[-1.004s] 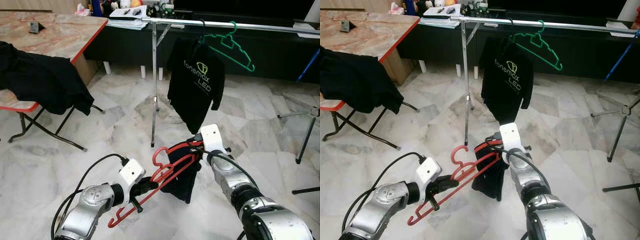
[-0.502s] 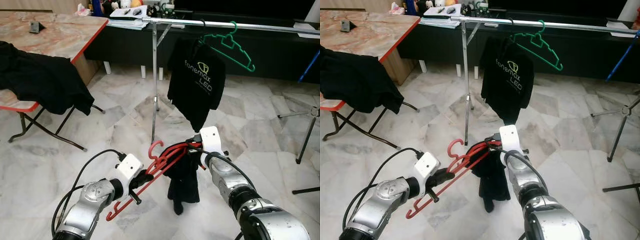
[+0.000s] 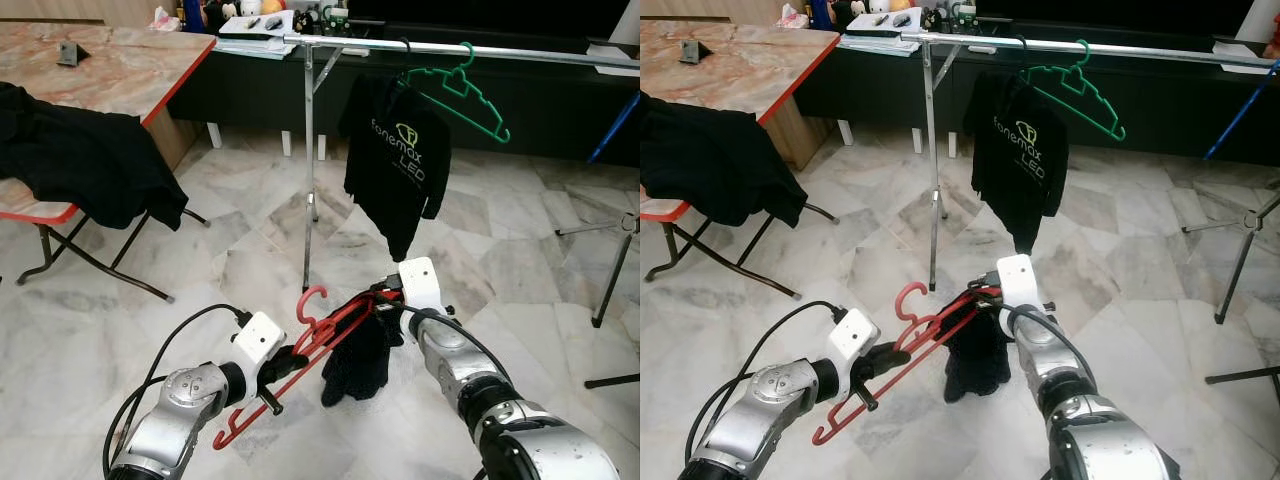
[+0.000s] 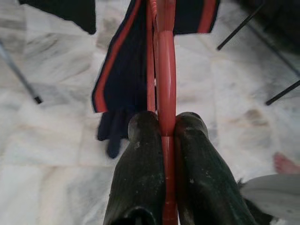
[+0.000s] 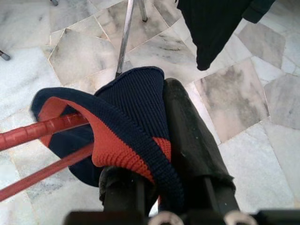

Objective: Hang hanger

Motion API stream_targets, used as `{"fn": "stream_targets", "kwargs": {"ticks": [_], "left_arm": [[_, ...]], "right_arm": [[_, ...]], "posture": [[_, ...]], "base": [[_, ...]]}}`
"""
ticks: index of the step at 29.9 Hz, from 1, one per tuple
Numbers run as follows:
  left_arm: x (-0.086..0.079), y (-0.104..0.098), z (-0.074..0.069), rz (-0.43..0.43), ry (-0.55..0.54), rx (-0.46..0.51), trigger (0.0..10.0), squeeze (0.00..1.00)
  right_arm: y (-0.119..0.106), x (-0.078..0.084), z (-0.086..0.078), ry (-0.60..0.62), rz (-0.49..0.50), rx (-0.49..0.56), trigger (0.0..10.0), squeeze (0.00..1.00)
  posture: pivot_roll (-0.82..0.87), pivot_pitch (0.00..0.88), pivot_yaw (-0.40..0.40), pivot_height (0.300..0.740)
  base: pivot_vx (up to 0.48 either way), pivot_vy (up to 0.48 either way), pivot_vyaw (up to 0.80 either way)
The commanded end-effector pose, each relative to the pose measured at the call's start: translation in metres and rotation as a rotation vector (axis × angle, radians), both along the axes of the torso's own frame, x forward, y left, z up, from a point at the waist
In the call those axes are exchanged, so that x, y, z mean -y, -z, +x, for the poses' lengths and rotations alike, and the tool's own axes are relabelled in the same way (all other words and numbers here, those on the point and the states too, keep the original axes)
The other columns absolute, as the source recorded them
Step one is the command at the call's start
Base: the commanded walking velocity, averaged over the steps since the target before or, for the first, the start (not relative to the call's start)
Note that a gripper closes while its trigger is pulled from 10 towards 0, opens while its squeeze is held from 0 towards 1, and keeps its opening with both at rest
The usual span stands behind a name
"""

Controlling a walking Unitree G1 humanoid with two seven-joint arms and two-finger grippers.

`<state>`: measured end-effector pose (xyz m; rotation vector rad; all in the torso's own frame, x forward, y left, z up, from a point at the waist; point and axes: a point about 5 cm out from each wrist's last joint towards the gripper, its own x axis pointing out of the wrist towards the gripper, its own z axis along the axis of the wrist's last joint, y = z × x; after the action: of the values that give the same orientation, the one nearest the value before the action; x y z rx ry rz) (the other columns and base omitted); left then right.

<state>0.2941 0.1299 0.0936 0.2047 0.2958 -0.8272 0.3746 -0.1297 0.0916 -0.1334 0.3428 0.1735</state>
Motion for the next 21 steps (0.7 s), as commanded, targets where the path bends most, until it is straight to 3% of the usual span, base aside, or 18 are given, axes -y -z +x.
{"fn": "stream_targets", "kwargs": {"ticks": [1,9,18,21], "left_arm": [[0.003,-0.003,-0.003,-0.021,0.026,0.001,10.0,0.00],[0.006,-0.006,0.000,-0.046,0.025,0.006,10.0,0.00],[0.014,-0.015,-0.004,-0.121,0.129,-0.037,10.0,0.00],[0.013,-0.014,-0.003,-0.103,0.125,-0.035,10.0,0.00]], "right_arm": [[-0.009,-0.003,0.005,0.000,0.015,0.021,10.0,0.00],[-0.009,-0.004,0.005,0.010,0.046,0.018,10.0,0.00],[-0.006,-0.002,0.003,0.046,0.117,-0.005,10.0,0.00],[-0.006,-0.003,0.003,0.044,0.118,-0.006,10.0,0.00]], "posture": [[0.06,0.172,-0.019,0.740],[0.06,0.173,-0.018,0.740],[0.05,0.175,-0.016,0.740],[0.06,0.175,-0.014,0.740]], "base": [[0.000,0.000,0.00],[0.000,0.000,0.00],[0.000,0.000,0.00],[0.000,0.000,0.00]]}}
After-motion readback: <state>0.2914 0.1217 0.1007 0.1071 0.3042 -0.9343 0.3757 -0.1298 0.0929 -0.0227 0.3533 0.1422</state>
